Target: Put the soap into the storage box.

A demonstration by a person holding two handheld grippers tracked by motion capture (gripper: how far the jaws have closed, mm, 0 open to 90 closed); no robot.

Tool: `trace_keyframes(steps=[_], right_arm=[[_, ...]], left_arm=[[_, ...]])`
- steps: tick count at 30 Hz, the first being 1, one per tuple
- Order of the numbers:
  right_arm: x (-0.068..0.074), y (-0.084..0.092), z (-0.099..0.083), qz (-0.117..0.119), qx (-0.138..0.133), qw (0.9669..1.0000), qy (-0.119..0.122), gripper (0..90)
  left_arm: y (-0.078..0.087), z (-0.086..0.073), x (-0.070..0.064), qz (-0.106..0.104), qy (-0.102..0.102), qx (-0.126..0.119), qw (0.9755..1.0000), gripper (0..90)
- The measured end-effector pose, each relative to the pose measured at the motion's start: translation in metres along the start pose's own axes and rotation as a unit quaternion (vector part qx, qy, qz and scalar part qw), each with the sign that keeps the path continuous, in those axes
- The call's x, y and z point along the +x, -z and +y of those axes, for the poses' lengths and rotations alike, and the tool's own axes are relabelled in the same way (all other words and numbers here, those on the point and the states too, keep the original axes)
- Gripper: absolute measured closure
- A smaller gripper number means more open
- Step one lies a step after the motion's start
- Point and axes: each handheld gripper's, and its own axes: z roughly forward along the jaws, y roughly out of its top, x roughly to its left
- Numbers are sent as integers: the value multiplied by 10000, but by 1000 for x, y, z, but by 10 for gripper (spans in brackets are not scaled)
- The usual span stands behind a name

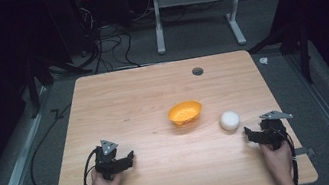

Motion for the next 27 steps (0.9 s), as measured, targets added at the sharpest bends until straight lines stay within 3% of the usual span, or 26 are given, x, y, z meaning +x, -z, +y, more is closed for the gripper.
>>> trace_keyframes(steps=[27], right_arm=[[0, 0, 0, 38, -7, 10000, 18, 231]], left_arm=[[0, 0, 0, 2, -7, 0, 10000, 204]])
